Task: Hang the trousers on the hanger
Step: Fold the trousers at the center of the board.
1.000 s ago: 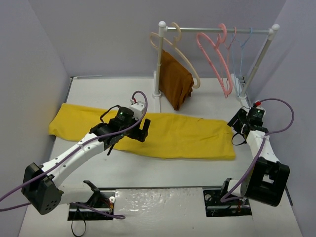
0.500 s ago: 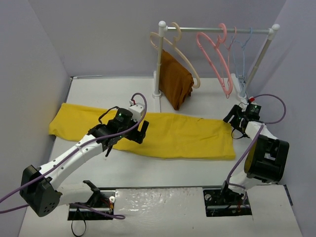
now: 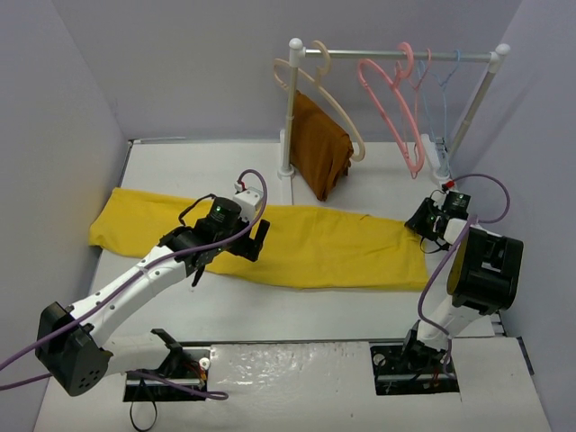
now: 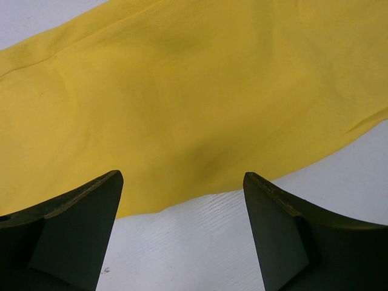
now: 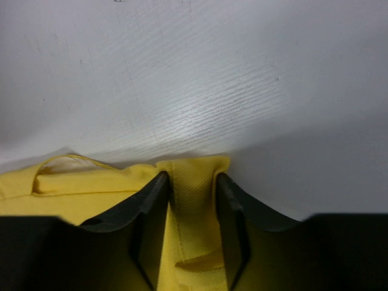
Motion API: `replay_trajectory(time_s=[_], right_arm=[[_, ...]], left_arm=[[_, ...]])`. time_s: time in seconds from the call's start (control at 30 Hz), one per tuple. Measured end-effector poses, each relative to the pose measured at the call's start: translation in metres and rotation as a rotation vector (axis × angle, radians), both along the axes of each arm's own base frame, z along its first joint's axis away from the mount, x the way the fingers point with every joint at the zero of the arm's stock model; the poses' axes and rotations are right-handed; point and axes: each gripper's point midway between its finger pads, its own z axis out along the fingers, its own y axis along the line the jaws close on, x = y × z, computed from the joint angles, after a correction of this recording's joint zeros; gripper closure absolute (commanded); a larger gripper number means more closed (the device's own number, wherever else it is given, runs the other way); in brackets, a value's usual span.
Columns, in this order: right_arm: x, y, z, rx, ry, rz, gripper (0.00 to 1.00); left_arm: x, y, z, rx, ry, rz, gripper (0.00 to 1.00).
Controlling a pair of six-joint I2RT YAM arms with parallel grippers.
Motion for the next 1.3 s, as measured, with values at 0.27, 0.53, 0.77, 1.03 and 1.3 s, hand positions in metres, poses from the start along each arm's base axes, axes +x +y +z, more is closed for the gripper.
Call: replay_trajectory(time_s=[0.27,0.53,0.77,1.03,1.3], right_arm=[[-0.002,0.008,0.008,-0.02,0.004,0.016,1.0],[-0.012,0.002,0.107,-0.135,-0.152,-0.089,1.0],[-0.039,-0.013,0.144,-0.172,-0.167,-0.256,1.0],[-0.063,-0.022,0.11,-0.176,-0.019,-0.327,1.0],[-0.064,-0.026,0.106,-0.188,-0.002,-0.337,1.0]], left_arm=[[0.001,0.002,0.0,0.007,-0.005,0.009,0.22],[0.001,0.002,0.0,0.007,-0.005,0.008,0.22],[-0.001,-0.001,0.0,-0.003,0.002,-0.005,0.22],[-0.008,-0.015,-0.011,0.009,0.033,-0.052,0.22],[0.002,-0.034,-0.093,0.099,0.214,0.049,0.28]])
